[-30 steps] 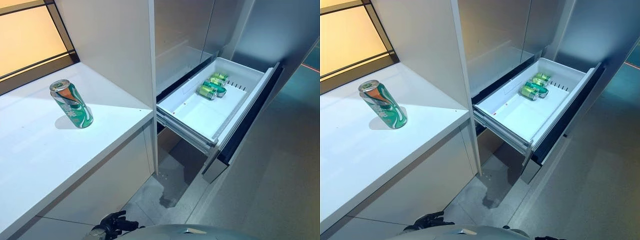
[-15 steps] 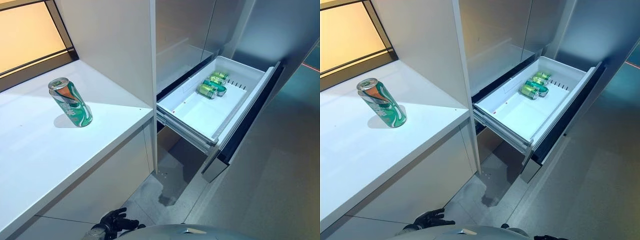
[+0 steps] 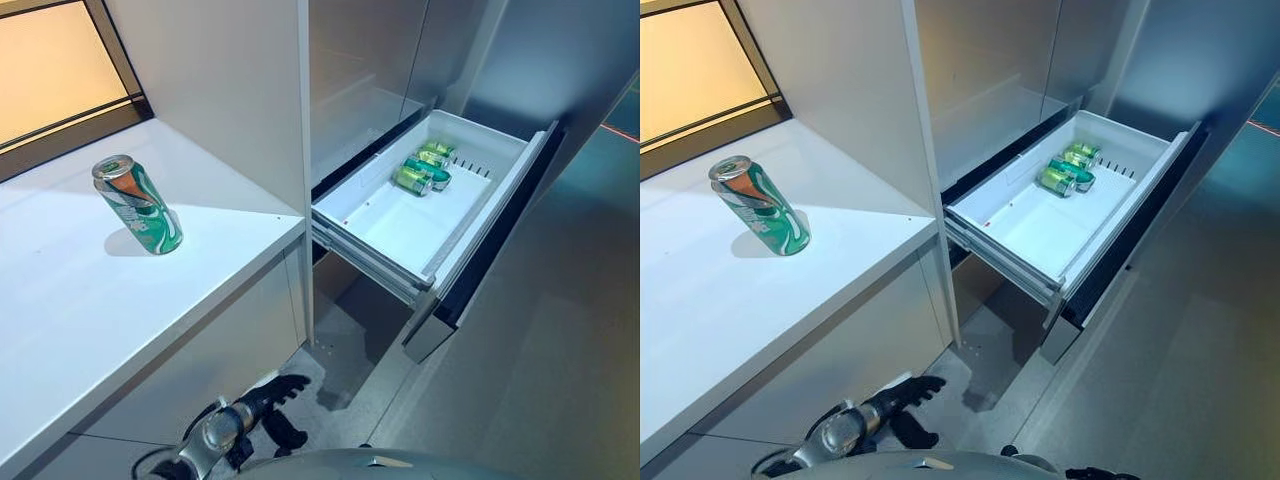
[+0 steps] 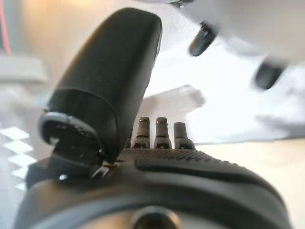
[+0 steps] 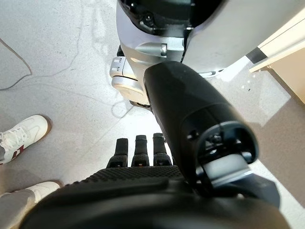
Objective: Put drinks into fridge and close the fridge
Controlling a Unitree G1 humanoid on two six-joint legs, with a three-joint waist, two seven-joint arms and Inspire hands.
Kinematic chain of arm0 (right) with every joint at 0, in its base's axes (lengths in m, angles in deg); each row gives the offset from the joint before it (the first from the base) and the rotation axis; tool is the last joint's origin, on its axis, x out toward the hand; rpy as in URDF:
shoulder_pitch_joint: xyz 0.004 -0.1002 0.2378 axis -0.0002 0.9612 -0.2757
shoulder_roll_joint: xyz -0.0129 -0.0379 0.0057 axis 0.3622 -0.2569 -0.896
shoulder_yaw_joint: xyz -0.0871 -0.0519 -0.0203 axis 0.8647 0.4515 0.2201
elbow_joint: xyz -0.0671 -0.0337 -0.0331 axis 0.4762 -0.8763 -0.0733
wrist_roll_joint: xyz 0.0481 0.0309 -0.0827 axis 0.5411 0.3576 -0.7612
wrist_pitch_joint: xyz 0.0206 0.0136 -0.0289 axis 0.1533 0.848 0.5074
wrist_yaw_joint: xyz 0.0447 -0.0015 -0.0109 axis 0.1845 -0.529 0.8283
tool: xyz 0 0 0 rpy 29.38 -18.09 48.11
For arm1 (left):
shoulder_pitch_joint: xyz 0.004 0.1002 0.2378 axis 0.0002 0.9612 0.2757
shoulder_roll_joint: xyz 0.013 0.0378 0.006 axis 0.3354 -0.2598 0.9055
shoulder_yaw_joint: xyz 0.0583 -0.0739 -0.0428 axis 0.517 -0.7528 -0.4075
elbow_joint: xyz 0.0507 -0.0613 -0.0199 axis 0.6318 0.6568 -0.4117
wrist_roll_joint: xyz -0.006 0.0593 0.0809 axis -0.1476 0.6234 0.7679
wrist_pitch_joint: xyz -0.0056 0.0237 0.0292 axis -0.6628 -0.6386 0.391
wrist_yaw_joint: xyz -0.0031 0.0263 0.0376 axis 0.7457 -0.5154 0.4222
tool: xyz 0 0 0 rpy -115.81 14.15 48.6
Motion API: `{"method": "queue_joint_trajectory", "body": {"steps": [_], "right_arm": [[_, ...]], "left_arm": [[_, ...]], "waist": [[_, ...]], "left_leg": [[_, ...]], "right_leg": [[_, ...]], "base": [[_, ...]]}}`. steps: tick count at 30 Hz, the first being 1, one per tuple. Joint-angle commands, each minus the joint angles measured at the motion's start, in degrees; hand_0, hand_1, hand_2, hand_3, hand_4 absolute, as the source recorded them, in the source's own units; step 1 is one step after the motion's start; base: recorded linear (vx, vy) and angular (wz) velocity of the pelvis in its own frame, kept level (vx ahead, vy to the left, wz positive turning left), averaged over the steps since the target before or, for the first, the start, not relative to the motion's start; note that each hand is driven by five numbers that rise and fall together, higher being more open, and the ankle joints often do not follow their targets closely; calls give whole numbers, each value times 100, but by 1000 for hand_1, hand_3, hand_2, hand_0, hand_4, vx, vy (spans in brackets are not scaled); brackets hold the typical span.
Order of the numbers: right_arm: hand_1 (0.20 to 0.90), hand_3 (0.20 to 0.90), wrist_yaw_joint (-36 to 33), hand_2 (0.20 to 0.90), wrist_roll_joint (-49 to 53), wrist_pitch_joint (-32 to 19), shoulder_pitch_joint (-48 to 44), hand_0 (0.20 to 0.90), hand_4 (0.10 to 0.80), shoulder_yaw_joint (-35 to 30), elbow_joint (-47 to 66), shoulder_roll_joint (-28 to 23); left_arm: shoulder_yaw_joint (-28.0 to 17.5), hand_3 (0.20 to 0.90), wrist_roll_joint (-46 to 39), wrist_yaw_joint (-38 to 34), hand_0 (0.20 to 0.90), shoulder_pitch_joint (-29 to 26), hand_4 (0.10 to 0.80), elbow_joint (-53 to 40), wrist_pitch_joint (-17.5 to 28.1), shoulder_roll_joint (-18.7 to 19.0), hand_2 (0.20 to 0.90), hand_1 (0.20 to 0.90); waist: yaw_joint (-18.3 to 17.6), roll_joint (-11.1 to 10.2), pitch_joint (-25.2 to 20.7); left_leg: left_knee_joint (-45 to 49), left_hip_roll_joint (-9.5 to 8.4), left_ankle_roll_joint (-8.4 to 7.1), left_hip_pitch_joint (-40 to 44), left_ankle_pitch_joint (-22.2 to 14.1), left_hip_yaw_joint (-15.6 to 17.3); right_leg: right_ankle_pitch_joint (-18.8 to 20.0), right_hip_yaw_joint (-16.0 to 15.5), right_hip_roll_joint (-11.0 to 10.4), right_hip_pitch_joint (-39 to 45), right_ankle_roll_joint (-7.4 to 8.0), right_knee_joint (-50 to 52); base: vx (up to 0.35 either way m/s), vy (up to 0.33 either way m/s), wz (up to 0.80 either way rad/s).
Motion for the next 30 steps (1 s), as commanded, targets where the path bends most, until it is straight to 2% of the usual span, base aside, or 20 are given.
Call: {"method": "queue_joint_trajectory", "body": {"steps": [1, 5, 7, 9, 10, 12, 14, 19, 21, 22, 27, 30], "right_arm": [[900, 900, 339, 900, -39, -64, -354, 900, 800, 254, 39, 29], [900, 900, 281, 900, -49, -76, -372, 900, 800, 210, 74, 80], [900, 900, 188, 900, 5, -96, -320, 900, 800, 207, 138, 125], [900, 900, 98, 900, 40, -33, -275, 900, 800, 165, 250, 157], [900, 900, 46, 900, 50, -30, -238, 900, 800, 138, 280, 181], [900, 900, 6, 900, 69, -60, -204, 900, 800, 130, 273, 211], [900, 900, -89, 900, 139, -105, -132, 900, 800, 131, 290, 272], [900, 900, -132, 900, 237, -223, -57, 900, 800, 117, 228, 303], [900, 900, -153, 900, 307, -286, -7, 900, 800, 112, 210, 316], [900, 900, -153, 900, 307, -287, -8, 900, 800, 115, 209, 316], [900, 900, -140, 900, 379, -429, 52, 900, 800, 106, 98, 326], [900, 900, -163, 900, 434, -447, 67, 900, 800, 151, 85, 347]], "left_arm": [[180, 900, -319, 234, 900, -1057, 800, -724, 93, 63, 900, 900], [393, 900, -46, -191, 900, -1077, 800, -1063, 885, 94, 900, 900], [446, 900, -85, -171, 900, -1124, 800, -1628, 1092, 268, 900, 900], [313, 900, -282, 66, 900, -1199, 800, -2394, 1215, 450, 900, 900], [216, 900, -493, 231, 900, -1272, 800, -2912, 1183, 545, 900, 900], [109, 900, -845, 401, 900, -1331, 800, -3348, 1148, 672, 900, 900], [-179, 900, -1582, 676, 900, -1443, 800, -4236, 931, 890, 900, 900], [-756, 900, -2735, 963, 900, -1563, 800, -5288, 793, 1067, 900, 900], [-1113, 900, -3439, 1063, 900, -1663, 800, -5708, 715, 1077, 900, 900], [-1120, 900, -3444, 1067, 900, -1658, 800, -5714, 710, 1080, 900, 900], [-1775, 900, -3957, 426, 900, -1792, 800, -6025, 797, 1054, 900, 900], [-2169, 900, -3507, -526, 900, -1835, 800, -6009, 831, 1051, 900, 900]], "waist": [[-64, 133, -39], [-31, 141, -52], [-17, 143, -28], [24, 150, -22], [41, 164, -26], [56, 169, -35], [98, 170, -56], [178, 156, -93], [225, 139, -118], [222, 139, -118], [302, 116, -177], [328, 98, -219]], "left_leg": [[31, -75, 31, -51, -563, -278], [31, -93, 43, -112, -569, -312], [31, -111, 44, -122, -570, -358], [31, -133, 54, -147, -562, -419], [31, -145, 61, -155, -556, -453], [31, -154, 64, -160, -556, -481], [31, -168, 71, -165, -558, -535], [31, -178, 72, -193, -544, -603], [31, -184, 71, -206, -542, -648], [31, -184, 71, -207, -542, -649], [31, -203, 75, -210, -539, -732], [31, -214, 77, -205, -544, -765]], "right_leg": [[-238, 522, 18, -173, 460, 292], [-241, 495, 25, -202, 459, 271], [-236, 467, 11, -197, 461, 259], [-227, 428, -1, -182, 458, 229], [-220, 416, -5, -176, 461, 220], [-214, 406, -9, -161, 463, 201], [-194, 389, -17, -134, 466, 159], [-180, 345, -33, -111, 451, 124], [-176, 327, -37, -105, 432, 112], [-177, 326, -37, -104, 432, 112], [-178, 313, -24, -84, 384, 99], [-198, 312, -13, -65, 363, 90]], "base": [[-36, 19, -2], [-43, 13, -4], [-45, 19, -2], [-34, 16, 5], [-16, 12, 11], [-6, 5, 9], [-5, -6, 5], [-6, -11, 8], [-6, -21, 8], [3, -17, 6], [7, -16, 8], [11, -15, 6]]}}
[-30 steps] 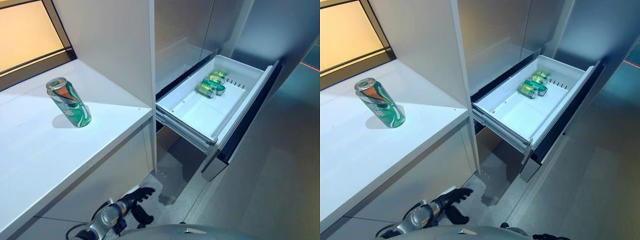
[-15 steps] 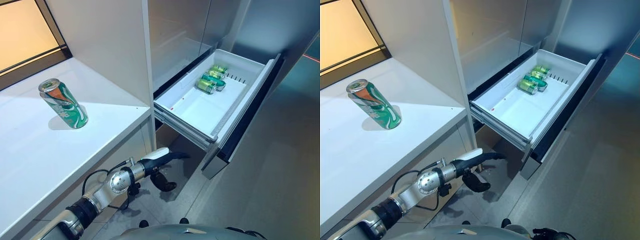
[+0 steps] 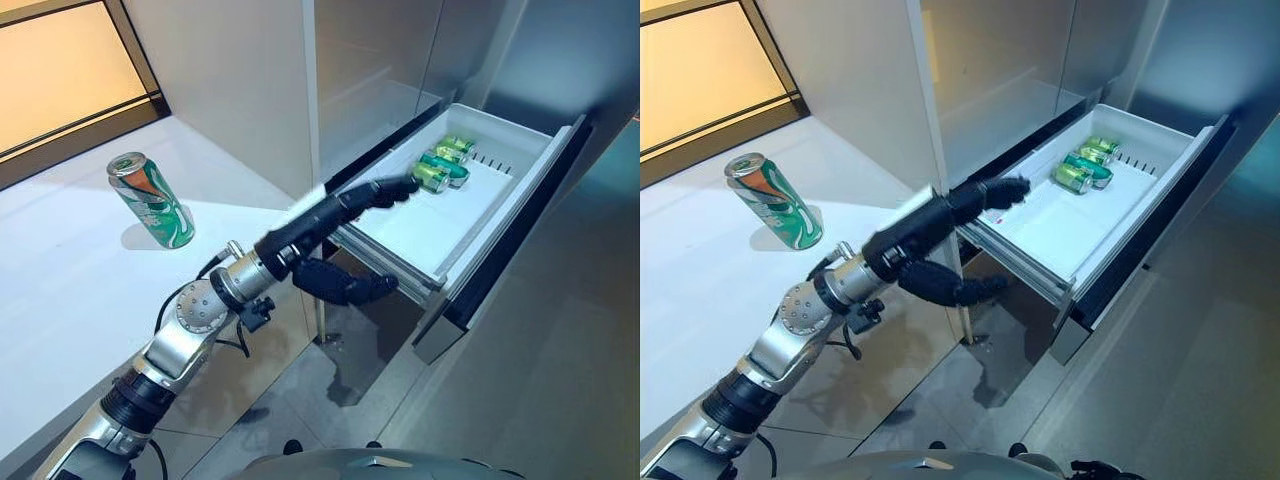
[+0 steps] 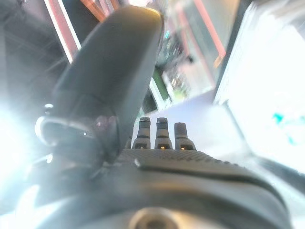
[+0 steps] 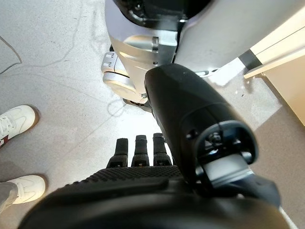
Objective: Put drinks into fridge and close the fridge
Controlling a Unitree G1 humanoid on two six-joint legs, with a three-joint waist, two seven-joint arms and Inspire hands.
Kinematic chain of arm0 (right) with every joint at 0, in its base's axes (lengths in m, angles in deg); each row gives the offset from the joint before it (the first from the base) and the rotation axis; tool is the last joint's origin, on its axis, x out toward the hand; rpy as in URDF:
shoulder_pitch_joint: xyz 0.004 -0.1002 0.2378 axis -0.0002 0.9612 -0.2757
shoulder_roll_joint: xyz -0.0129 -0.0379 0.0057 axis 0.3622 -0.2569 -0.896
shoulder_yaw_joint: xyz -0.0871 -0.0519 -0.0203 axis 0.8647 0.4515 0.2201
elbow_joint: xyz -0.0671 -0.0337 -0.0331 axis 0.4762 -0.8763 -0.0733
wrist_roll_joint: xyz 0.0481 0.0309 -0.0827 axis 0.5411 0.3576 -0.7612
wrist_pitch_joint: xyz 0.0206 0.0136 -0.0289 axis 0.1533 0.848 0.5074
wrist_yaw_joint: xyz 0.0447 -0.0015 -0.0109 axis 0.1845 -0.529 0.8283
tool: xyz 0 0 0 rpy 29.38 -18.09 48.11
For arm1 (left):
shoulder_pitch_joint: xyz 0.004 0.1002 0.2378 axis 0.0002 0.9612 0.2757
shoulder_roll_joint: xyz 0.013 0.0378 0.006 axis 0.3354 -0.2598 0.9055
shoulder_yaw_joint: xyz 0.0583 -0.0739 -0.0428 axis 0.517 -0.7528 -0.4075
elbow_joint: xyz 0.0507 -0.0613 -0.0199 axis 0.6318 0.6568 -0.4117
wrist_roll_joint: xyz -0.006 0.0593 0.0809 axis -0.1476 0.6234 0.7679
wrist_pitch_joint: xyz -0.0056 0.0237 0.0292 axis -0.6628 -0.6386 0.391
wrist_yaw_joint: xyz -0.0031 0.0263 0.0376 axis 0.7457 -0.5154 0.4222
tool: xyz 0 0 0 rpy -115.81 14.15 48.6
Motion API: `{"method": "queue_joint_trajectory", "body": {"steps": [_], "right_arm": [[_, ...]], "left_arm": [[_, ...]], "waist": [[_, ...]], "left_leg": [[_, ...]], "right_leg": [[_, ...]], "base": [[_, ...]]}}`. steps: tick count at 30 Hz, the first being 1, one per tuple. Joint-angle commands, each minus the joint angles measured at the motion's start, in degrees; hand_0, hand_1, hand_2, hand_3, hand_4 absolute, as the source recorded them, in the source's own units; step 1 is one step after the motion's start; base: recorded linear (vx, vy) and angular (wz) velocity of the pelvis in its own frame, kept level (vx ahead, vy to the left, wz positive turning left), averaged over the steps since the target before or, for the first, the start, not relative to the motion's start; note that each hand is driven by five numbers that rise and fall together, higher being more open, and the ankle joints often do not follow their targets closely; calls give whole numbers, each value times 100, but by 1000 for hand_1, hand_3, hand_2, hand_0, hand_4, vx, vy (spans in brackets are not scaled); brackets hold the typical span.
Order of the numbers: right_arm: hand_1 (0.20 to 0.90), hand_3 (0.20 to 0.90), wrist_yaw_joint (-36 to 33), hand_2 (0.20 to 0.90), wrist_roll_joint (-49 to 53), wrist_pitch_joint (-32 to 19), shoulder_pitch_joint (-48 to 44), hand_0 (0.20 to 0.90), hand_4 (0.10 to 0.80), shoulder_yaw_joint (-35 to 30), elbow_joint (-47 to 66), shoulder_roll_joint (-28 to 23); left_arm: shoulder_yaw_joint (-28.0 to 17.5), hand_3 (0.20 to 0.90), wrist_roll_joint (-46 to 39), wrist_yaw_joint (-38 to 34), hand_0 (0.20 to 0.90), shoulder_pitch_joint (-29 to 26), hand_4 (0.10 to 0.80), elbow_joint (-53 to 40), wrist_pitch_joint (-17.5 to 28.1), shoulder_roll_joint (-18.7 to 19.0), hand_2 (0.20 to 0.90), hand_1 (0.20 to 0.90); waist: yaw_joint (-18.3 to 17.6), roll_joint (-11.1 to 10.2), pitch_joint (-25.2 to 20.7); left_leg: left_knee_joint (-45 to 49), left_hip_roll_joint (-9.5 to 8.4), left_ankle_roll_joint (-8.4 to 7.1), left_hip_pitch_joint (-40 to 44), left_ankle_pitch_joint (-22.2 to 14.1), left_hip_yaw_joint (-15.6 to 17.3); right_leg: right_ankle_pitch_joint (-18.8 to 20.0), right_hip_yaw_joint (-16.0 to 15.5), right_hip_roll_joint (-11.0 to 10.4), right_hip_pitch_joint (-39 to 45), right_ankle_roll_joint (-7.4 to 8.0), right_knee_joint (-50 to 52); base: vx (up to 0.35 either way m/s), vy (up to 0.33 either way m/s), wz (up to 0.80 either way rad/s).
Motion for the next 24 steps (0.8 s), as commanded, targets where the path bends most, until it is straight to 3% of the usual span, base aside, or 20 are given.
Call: {"method": "queue_joint_trajectory", "body": {"steps": [1, 3, 10, 13, 18, 24], "right_arm": [[900, 900, 130, 900, 227, -260, -167, 900, 800, 103, -99, 380], [900, 900, 118, 900, 264, -299, -166, 900, 800, 101, -175, 414], [900, 900, 94, 900, 273, -297, -166, 900, 800, 68, -255, 465], [900, 900, 89, 900, 247, -284, -151, 900, 800, 64, -250, 471], [900, 900, 103, 900, 186, -256, -124, 900, 800, 15, -226, 445], [900, 900, 130, 900, 137, -182, -117, 900, 800, -32, -177, 413]], "left_arm": [[-636, 900, 187, -1384, 900, -919, 800, -190, 554, -92, 900, 900], [-1010, 900, 446, -1949, 900, -921, 800, -122, 606, -100, 900, 900], [-1611, 900, 1189, -3081, 900, -939, 800, 70, 460, -34, 900, 900], [-1837, 900, 1268, -3262, 900, -958, 800, 218, 409, 57, 900, 900], [-2156, 900, 1420, -3846, 900, -913, 800, 616, -139, 256, 900, 900], [-2463, 900, 1573, -4409, 900, -739, 800, 1015, -390, 331, 900, 900]], "waist": [[128, -117, -247], [164, -132, -292], [171, -137, -376], [159, -129, -398], [147, -107, -426], [160, -97, -439]], "left_leg": [[27, -220, 117, -88, -640, -376], [27, -226, 116, -78, -641, -402], [27, -228, 105, -53, -661, -409], [27, -224, 100, -38, -665, -395], [27, -224, 86, -3, -675, -394], [27, -222, 77, 10, -678, -404]], "right_leg": [[-207, 407, -27, -93, 368, 89], [-229, 395, -21, -65, 356, 79], [-269, 396, -3, -37, 334, 71], [-283, 409, 1, -26, 326, 74], [-301, 432, 7, 3, 319, 69], [-324, 428, 10, 21, 308, 66]], "base": [[16, -11, 3], [17, -7, 1], [14, -2, 3], [0, 0, 0], [0, 0, 0], [0, 0, 0]]}}
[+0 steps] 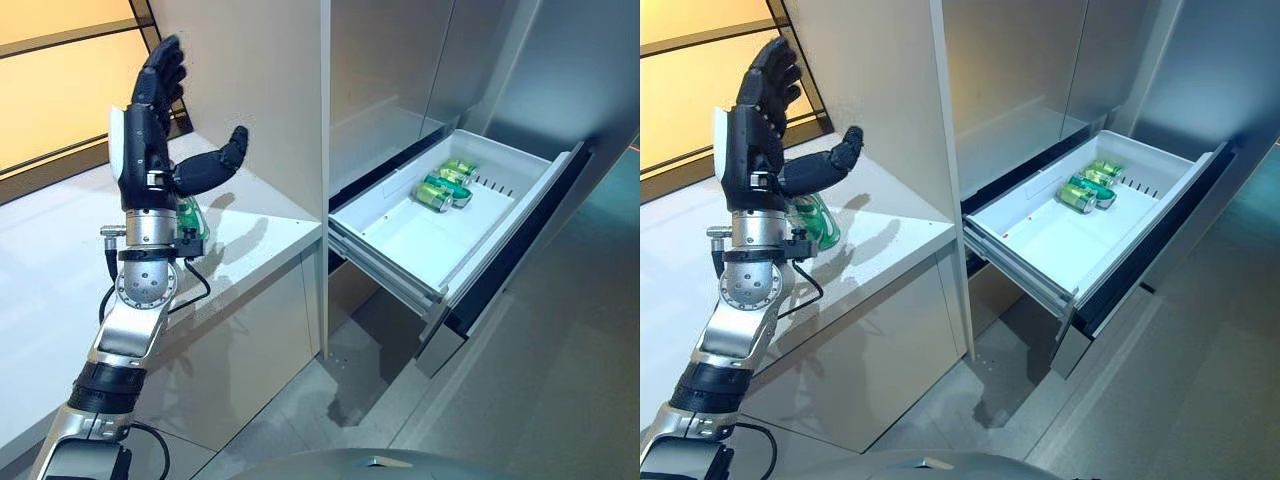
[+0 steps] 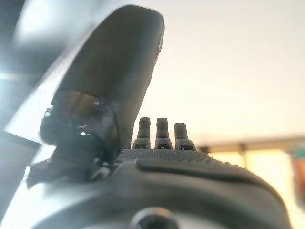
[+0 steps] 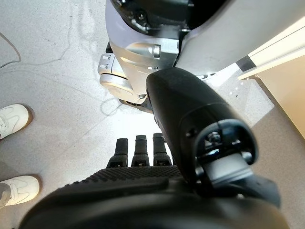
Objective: Put drinks into fridge and close the fridge
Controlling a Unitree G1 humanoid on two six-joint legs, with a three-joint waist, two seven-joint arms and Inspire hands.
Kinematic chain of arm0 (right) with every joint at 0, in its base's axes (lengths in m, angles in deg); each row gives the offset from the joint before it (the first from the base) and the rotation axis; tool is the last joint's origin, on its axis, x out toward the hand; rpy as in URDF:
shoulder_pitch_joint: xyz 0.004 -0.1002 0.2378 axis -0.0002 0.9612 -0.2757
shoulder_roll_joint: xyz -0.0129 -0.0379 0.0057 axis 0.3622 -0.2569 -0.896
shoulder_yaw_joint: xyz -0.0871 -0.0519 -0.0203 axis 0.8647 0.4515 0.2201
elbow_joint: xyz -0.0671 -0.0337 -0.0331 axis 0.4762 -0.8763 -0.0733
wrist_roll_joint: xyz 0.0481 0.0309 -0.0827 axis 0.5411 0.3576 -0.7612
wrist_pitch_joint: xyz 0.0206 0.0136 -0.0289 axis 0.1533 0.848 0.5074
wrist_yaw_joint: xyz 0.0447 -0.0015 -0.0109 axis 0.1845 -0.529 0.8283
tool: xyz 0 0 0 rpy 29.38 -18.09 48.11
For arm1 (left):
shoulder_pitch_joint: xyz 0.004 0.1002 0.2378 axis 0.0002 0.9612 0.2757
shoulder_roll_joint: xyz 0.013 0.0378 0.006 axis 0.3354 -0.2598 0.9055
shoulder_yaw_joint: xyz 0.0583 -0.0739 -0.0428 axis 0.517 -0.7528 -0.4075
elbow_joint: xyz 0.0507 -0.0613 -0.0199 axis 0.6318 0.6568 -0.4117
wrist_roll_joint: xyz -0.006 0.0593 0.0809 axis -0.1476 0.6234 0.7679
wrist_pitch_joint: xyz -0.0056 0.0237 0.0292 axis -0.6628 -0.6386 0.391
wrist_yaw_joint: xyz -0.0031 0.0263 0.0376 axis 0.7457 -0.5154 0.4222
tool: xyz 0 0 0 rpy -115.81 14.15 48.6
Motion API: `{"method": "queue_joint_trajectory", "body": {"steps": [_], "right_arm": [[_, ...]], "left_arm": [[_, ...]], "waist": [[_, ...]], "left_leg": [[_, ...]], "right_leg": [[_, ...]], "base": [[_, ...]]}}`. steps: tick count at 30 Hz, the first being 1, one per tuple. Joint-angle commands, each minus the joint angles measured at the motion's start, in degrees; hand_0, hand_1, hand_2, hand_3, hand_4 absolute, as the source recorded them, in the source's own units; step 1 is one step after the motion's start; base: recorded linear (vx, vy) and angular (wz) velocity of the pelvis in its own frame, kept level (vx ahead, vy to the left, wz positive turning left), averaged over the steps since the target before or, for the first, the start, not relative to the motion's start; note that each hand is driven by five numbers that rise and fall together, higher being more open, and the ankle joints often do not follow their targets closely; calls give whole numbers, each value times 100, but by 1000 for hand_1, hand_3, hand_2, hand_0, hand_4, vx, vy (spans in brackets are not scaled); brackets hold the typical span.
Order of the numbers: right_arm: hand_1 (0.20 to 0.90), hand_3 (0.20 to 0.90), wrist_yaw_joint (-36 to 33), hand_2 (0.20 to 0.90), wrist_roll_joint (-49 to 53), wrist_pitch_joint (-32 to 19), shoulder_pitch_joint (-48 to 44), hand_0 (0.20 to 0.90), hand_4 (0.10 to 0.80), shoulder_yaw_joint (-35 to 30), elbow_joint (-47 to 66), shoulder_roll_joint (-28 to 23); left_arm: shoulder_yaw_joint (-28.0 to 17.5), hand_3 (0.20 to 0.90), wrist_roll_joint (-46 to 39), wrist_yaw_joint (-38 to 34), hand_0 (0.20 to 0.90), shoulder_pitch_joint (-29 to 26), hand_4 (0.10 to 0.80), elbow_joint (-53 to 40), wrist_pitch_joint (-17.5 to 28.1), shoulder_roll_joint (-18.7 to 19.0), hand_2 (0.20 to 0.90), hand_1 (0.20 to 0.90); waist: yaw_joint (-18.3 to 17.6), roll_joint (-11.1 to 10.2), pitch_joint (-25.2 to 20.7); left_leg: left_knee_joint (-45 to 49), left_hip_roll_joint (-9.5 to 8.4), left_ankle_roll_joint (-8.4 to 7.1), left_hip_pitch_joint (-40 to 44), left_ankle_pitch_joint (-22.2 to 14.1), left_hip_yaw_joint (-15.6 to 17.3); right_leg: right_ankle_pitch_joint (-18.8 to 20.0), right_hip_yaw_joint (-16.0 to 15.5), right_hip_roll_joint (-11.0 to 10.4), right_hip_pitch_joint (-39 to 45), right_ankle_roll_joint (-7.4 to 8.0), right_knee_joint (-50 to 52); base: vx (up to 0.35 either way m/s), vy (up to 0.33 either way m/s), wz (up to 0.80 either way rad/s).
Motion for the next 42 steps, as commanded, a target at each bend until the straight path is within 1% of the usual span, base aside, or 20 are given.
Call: {"method": "queue_joint_trajectory", "body": {"steps": [1, 7, 10, 15, 20, 22, 23, 25, 29, 34, 39, 42], "right_arm": [[900, 900, 146, 900, 76, -95, -300, 900, 800, -19, 2, 356], [900, 900, 148, 900, 103, -55, -306, 900, 800, -12, 36, 352], [900, 900, 141, 900, 109, -22, -318, 900, 800, -17, 45, 353], [900, 900, 145, 900, 97, 27, -318, 900, 800, -37, 81, 342], [900, 900, 155, 900, 79, 63, -327, 900, 800, -49, 99, 328], [900, 900, 152, 900, 85, 79, -342, 900, 800, -53, 97, 323], [900, 900, 154, 900, 88, 88, -347, 900, 800, -53, 104, 323], [900, 900, 140, 900, 91, 93, -351, 900, 800, -49, 109, 333], [900, 900, 144, 900, 78, 160, -364, 900, 800, -60, 163, 313], [900, 900, 171, 900, 55, 170, -365, 900, 800, -56, 169, 287], [900, 900, 182, 900, 56, 211, -376, 900, 800, -37, 197, 259], [900, 900, 186, 900, 32, 232, -377, 900, 800, -30, 199, 256]], "left_arm": [[-579, 900, 350, -480, 900, -734, 800, 24, 161, 372, 900, 900], [-728, 900, 521, -772, 900, -694, 800, 209, -33, 394, 900, 900], [-771, 900, 409, -782, 900, -670, 800, 268, -151, 400, 900, 900], [-789, 900, 16, -543, 900, -583, 800, 400, -606, 351, 900, 900], [-769, 900, -268, -377, 900, -575, 800, 412, -817, 327, 900, 900], [-751, 900, -564, -190, 900, -595, 800, 418, -897, 327, 900, 900], [-725, 900, -793, -69, 900, -614, 800, 402, -983, 285, 900, 900], [-683, 900, -867, -6, 900, -596, 800, 391, -1063, 191, 900, 900], [-617, 900, -1247, 162, 900, -579, 800, 403, -1150, 88, 900, 900], [-588, 900, -1528, 278, 900, -575, 800, 479, -1238, -6, 900, 900], [-570, 900, -1555, 138, 900, -625, 800, 652, -1233, -5, 900, 900], [-618, 900, -1643, 17, 900, -653, 800, 841, -1116, -13, 900, 900]], "waist": [[47, -65, -39], [57, -69, -53], [64, -61, -60], [66, -50, -45], [67, -41, -46], [73, -34, -45], [73, -33, -40], [75, -30, -31], [62, -24, -16], [46, -19, -3], [21, -13, 3], [5, -10, -9]], "left_leg": [[37, -237, 91, 16, -720, -336], [37, -237, 79, 26, -719, -353], [37, -234, 73, 24, -715, -355], [37, -229, 66, 34, -706, -354], [37, -232, 68, 32, -701, -366], [37, -230, 67, 30, -696, -367], [37, -230, 67, 26, -695, -372], [37, -232, 68, 27, -695, -379], [37, -234, 70, 33, -692, -383], [37, -229, 70, 45, -686, -363], [37, -224, 68, 61, -688, -338], [37, -218, 61, 66, -689, -322]], "right_leg": [[-326, 380, -13, 2, 312, 98], [-332, 371, -17, 15, 308, 97], [-330, 363, -21, 11, 313, 98], [-329, 351, -22, 18, 314, 105], [-328, 347, -21, 18, 318, 105], [-327, 341, -24, 19, 324, 104], [-326, 340, -23, 14, 327, 106], [-328, 338, -22, 19, 328, 104], [-323, 343, -19, 17, 328, 106], [-316, 348, -17, 19, 330, 110], [-309, 348, -15, 25, 331, 108], [-309, 361, -18, 26, 335, 104]], "base": [[0, 0, 0], [0, 0, 0], [0, 0, 0], [0, 0, 0], [0, 0, 0], [0, 0, 0], [0, 0, 0], [0, 0, 0], [0, 0, 0], [0, 0, 0], [0, 0, 0], [0, 0, 0]]}}
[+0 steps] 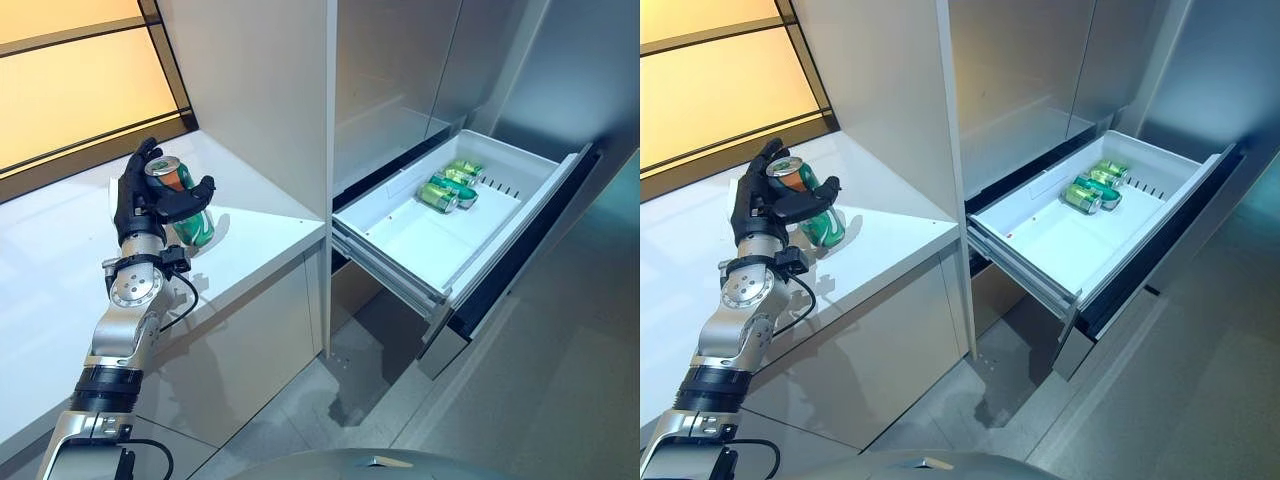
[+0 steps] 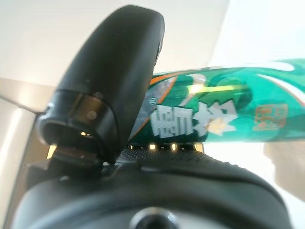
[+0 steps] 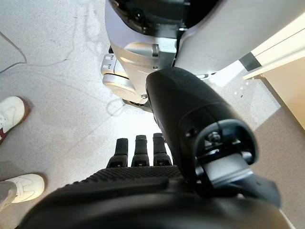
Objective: Put drinks into fridge and close the fridge
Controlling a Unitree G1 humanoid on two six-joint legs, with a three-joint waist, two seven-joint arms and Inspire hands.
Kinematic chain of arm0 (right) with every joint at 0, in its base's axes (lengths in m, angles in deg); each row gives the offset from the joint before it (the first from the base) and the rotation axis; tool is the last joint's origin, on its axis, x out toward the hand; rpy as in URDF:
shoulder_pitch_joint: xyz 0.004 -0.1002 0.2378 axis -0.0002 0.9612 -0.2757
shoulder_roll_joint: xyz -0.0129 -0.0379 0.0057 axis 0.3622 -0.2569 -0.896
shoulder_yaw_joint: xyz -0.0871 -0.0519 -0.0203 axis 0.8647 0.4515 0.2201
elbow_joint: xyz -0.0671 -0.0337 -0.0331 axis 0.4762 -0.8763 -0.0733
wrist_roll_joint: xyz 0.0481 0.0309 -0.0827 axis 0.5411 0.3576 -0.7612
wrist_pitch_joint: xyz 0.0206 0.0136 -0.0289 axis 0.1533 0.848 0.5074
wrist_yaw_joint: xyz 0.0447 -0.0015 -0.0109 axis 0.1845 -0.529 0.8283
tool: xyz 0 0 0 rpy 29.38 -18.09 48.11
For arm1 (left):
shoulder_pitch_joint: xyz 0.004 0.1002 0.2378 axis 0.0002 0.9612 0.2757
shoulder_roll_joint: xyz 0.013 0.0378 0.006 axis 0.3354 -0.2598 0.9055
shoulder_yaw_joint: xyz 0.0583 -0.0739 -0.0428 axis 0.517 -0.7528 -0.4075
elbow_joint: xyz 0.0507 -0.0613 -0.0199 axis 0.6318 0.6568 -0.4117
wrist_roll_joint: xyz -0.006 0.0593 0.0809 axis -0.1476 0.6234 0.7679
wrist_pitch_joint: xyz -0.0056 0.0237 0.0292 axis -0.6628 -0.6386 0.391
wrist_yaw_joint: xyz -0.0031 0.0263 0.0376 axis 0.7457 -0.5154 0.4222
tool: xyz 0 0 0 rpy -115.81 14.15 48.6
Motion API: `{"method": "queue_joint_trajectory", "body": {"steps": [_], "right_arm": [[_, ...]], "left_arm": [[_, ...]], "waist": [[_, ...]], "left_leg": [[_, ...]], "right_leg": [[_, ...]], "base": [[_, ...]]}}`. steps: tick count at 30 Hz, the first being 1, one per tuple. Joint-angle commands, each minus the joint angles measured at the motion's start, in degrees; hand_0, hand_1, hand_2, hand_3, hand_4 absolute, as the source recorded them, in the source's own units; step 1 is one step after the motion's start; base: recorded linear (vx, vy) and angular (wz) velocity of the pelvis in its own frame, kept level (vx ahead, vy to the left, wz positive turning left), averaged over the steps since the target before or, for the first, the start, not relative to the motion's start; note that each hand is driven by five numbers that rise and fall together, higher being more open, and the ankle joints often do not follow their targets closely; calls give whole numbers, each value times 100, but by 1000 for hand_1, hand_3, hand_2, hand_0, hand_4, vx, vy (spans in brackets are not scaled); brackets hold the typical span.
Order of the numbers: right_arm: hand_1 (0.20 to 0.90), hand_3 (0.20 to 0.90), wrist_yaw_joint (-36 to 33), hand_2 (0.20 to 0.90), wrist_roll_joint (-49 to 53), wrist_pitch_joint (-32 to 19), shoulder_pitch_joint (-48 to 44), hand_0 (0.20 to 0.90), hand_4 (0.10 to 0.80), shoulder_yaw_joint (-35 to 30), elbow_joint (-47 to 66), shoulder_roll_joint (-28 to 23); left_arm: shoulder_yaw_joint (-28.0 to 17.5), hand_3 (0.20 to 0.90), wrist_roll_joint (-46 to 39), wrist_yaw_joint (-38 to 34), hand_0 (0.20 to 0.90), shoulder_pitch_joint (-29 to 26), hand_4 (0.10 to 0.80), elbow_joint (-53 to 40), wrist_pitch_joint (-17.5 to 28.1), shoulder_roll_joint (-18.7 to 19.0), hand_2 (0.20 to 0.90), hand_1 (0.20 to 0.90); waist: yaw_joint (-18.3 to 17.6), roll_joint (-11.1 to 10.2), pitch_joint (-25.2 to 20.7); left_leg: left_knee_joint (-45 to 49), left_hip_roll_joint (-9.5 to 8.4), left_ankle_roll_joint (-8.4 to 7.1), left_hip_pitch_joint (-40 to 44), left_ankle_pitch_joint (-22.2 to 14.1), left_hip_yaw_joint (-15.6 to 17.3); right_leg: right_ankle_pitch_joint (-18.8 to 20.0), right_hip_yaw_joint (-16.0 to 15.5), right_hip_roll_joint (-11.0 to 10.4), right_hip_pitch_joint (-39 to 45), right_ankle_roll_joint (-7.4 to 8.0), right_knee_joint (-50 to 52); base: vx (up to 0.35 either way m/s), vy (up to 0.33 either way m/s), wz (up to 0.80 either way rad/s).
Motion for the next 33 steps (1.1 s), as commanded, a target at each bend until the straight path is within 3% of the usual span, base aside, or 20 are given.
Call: {"method": "queue_joint_trajectory", "body": {"steps": [1, 9, 10, 11, 12, 33], "right_arm": [[900, 900, 184, 900, 29, -44, -360, 900, 800, 67, 73, 277], [900, 900, 205, 900, -8, -24, -343, 900, 800, 61, 88, 258], [900, 900, 206, 900, -14, -21, -341, 900, 800, 60, 92, 258], [900, 900, 203, 900, -18, -22, -337, 900, 800, 63, 94, 260], [900, 900, 204, 900, -20, -32, -334, 900, 800, 65, 84, 262], [900, 900, 211, 900, -98, -99, -295, 900, 800, 70, 95, 246]], "left_arm": [[-290, 900, -51, -166, 900, -764, 800, 64, 565, 176, 900, 900], [-343, 900, -282, -87, 900, -794, 800, 199, 740, 86, 900, 900], [-342, 787, -281, -103, 804, -794, 687, 191, 758, 68, 804, 804], [-339, 345, -319, -116, 425, -798, 245, 190, 809, 53, 425, 425], [-341, 216, -334, -105, 314, -799, 116, 197, 832, 44, 314, 314], [-480, 200, -283, -229, 300, -792, 100, -79, 1614, -73, 300, 300]], "waist": [[-40, -32, -29], [-71, -42, -34], [-73, -43, -32], [-76, -44, -32], [-76, -45, -34], [-78, -81, -48]], "left_leg": [[37, -216, 61, 69, -691, -312], [37, -217, 64, 101, -704, -296], [37, -216, 65, 103, -706, -297], [37, -215, 65, 107, -708, -296], [37, -216, 66, 111, -709, -295], [37, -214, 61, 152, -742, -320]], "right_leg": [[-308, 356, -21, 27, 334, 106], [-316, 376, -16, 43, 329, 111], [-316, 379, -15, 44, 329, 111], [-316, 380, -16, 46, 331, 111], [-317, 379, -16, 48, 330, 111], [-334, 378, -27, 84, 327, 113]], "base": [[0, 0, 0], [0, 0, 0], [0, 0, 0], [0, 0, 0], [0, 0, 0], [0, 0, 0]]}}
